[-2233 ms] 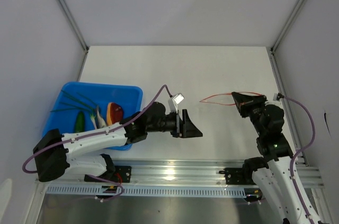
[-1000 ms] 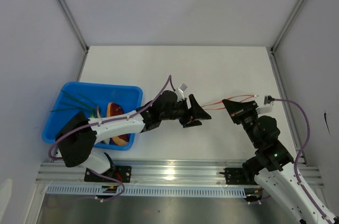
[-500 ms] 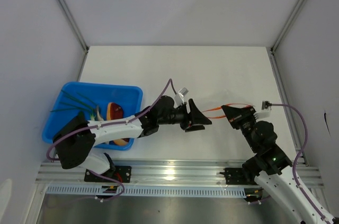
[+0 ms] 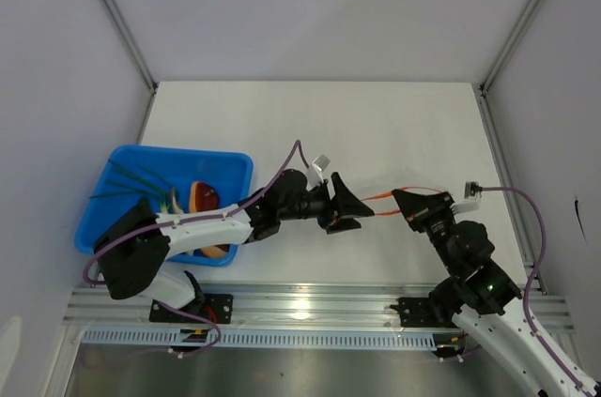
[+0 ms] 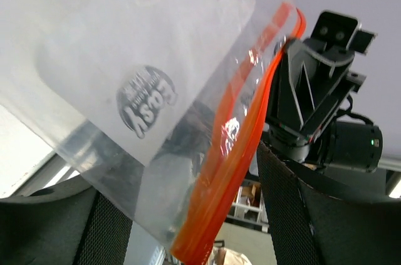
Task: Place the food in the zip-top bag and seal the zipper
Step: Open the zipper of the food storage bag at the center of the board.
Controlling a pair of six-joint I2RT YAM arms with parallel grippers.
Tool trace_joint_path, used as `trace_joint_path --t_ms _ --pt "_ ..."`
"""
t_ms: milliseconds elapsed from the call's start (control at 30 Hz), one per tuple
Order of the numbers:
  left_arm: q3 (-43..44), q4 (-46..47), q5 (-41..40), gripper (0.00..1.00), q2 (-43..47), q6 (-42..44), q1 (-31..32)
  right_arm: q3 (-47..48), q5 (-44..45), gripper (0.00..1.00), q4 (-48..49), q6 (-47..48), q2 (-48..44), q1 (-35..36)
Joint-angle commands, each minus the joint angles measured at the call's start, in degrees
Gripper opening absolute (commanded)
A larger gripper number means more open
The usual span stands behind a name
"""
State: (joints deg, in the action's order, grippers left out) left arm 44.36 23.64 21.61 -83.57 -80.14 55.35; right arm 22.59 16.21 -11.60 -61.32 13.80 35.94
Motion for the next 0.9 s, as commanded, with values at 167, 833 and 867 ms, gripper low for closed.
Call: trace_joint_path --t_ms 167,833,867 --pt "1.43 -2.28 -3.15 0.73 0.34 0.77 -2.62 0.88 -0.47 0.0 -2.2 0.06 -0.79 1.32" --pt "5.91 -9.83 -6.14 0.01 -0.81 9.29 -3.15 3.77 1.81 0.0 -1.14 2.95 3.77 2.38" --pt "5.83 -10.45 -6.31 0.01 -0.46 10.08 -3.15 4.3 2.59 0.0 -2.45 3.48 4.12 2.38"
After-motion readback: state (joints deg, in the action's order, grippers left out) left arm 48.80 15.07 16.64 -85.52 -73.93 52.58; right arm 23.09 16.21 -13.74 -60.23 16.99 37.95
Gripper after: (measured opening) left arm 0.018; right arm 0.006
